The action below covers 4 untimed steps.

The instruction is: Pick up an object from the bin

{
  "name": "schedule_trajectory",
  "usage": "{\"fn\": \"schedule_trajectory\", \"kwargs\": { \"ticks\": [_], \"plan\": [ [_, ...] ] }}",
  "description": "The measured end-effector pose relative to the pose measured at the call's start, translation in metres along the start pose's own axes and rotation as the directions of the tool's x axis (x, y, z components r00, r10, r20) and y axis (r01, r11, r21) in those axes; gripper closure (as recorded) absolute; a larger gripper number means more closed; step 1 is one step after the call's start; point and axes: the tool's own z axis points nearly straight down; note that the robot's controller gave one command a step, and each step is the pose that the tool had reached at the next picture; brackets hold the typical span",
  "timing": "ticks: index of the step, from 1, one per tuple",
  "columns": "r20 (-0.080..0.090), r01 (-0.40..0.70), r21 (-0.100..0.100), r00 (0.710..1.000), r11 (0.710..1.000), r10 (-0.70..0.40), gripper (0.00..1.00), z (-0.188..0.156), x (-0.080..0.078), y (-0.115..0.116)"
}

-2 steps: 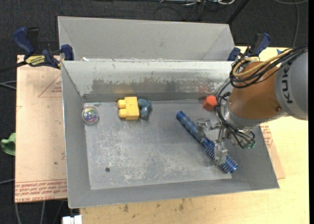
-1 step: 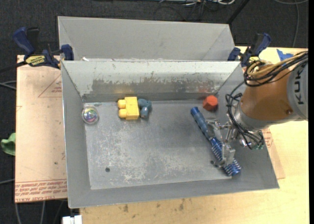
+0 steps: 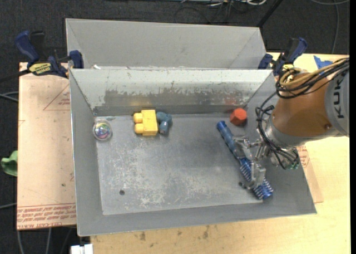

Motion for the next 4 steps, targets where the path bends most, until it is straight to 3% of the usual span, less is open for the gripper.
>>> {"fn": "schedule_trajectory", "kwargs": {
  "ticks": [1, 2, 3, 4],
  "plan": [
    [-0.008, 0.020, 0.020, 1.000, 1.000, -0.020, 1.00, -0.102, 0.018, 0.003],
    [-0.014, 0.020, 0.016, 1.000, 1.000, -0.020, 0.00, -0.097, 0.019, 0.003],
    [-0.023, 0.292, 0.006, 0.956, 0.956, -0.292, 0.00, -0.003, 0.028, 0.007],
    [-0.019, 0.265, 0.003, 0.964, 0.964, -0.265, 0.00, 0.004, 0.013, -0.013]
  ]
}}
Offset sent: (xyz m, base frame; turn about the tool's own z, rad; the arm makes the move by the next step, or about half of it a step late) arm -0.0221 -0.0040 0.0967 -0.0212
